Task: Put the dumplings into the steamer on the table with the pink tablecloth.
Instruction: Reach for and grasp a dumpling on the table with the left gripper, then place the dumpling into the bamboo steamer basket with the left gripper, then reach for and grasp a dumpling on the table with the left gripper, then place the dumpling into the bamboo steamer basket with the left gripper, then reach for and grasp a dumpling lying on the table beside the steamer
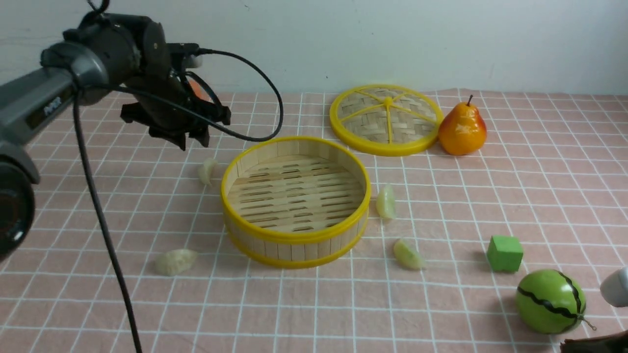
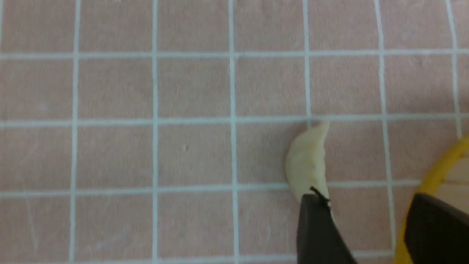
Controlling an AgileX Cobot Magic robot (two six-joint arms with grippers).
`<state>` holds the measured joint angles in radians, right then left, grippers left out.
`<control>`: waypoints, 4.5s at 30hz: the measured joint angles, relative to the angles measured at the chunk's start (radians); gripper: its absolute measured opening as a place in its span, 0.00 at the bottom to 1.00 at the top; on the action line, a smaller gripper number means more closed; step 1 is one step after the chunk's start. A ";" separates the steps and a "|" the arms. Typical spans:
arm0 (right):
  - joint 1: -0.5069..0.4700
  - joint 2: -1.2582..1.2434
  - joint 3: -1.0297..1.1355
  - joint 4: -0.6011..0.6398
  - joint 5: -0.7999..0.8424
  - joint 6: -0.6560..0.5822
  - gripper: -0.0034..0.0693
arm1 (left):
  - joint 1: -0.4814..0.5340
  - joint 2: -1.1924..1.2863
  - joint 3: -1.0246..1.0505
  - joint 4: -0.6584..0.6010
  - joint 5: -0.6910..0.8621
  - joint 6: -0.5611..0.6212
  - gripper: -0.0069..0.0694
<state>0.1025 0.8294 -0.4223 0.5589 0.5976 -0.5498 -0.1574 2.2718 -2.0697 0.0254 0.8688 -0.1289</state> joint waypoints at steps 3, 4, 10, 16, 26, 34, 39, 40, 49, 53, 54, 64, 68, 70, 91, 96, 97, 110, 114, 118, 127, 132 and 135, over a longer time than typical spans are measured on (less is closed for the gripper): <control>0.000 0.000 0.000 -0.010 -0.014 -0.001 0.05 | 0.000 0.087 -0.053 0.042 -0.022 -0.020 0.63; 0.000 0.000 0.000 -0.011 -0.016 -0.001 0.05 | 0.000 0.107 -0.060 0.055 -0.026 -0.026 0.63; 0.000 0.000 0.000 -0.015 -0.023 -0.001 0.05 | 0.000 0.179 -0.075 0.078 -0.037 -0.065 0.49; 0.000 0.001 0.000 -0.015 -0.024 -0.001 0.05 | -0.001 0.158 -0.080 0.058 0.035 -0.075 0.33; 0.000 0.001 0.000 0.001 -0.029 -0.001 0.06 | -0.089 -0.069 -0.079 -0.157 0.107 0.005 0.33; 0.000 0.001 0.000 0.034 -0.031 -0.001 0.06 | -0.210 0.057 -0.079 -0.008 0.079 0.027 0.35; 0.000 0.001 0.000 0.034 -0.028 -0.001 0.06 | -0.228 0.097 -0.074 -0.003 0.091 0.005 0.60; 0.000 0.001 0.000 0.034 -0.028 -0.001 0.07 | -0.228 0.097 -0.074 -0.003 0.095 0.003 0.61; 0.000 0.001 0.000 0.065 0.000 -0.001 0.07 | -0.206 -0.187 -0.125 0.094 0.355 -0.009 0.68; 0.000 0.001 0.000 0.079 0.003 -0.001 0.08 | -0.130 -0.298 -0.025 0.080 0.358 -0.017 0.61; 0.000 0.001 0.000 0.089 0.003 -0.001 0.08 | -0.093 -0.333 0.055 0.062 0.362 -0.009 0.60; 0.000 0.001 0.000 0.213 0.053 -0.125 0.09 | -0.066 -0.364 0.573 -0.025 0.208 0.353 0.58; 0.000 0.001 0.000 0.281 0.073 -0.193 0.10 | -0.066 -0.312 0.601 0.001 0.145 0.386 0.58; 0.000 0.001 0.000 0.301 0.077 -0.224 0.10 | -0.066 -0.287 0.602 0.004 0.128 0.406 0.58; 0.000 0.001 0.000 0.338 0.082 -0.277 0.10 | -0.066 -0.313 0.452 -0.090 0.206 0.163 0.36; 0.000 0.001 0.000 0.341 0.069 -0.277 0.10 | -0.072 -0.396 0.370 -0.279 0.187 0.160 0.36; 0.000 0.001 0.000 0.341 0.069 -0.277 0.10 | -0.081 -0.397 0.359 -0.316 0.169 0.160 0.36; 0.000 0.001 0.000 0.341 0.076 -0.303 0.12 | -0.267 -0.187 0.345 -0.199 -0.019 -0.043 0.35; 0.000 0.001 0.000 0.341 0.093 -0.303 0.13 | -0.267 -0.163 0.345 -0.159 -0.027 -0.112 0.36; 0.000 0.006 -0.012 0.336 0.104 -0.298 0.13 | -0.267 -0.167 0.345 -0.103 0.018 -0.204 0.52; 0.000 0.278 -0.339 0.269 0.136 -0.167 0.14 | -0.267 -0.530 0.346 -0.025 0.127 -0.149 0.66; 0.002 0.485 -0.512 0.272 0.112 -0.164 0.14 | -0.267 -0.791 0.414 -0.025 0.250 -0.111 0.50; 0.039 0.657 -0.634 0.234 0.069 -0.159 0.15 | -0.267 -1.017 0.610 -0.019 0.239 -0.104 0.37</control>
<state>0.1419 1.4859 -1.0560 0.7927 0.6671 -0.7088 -0.4245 1.2547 -1.4601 0.0061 1.1079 -0.2333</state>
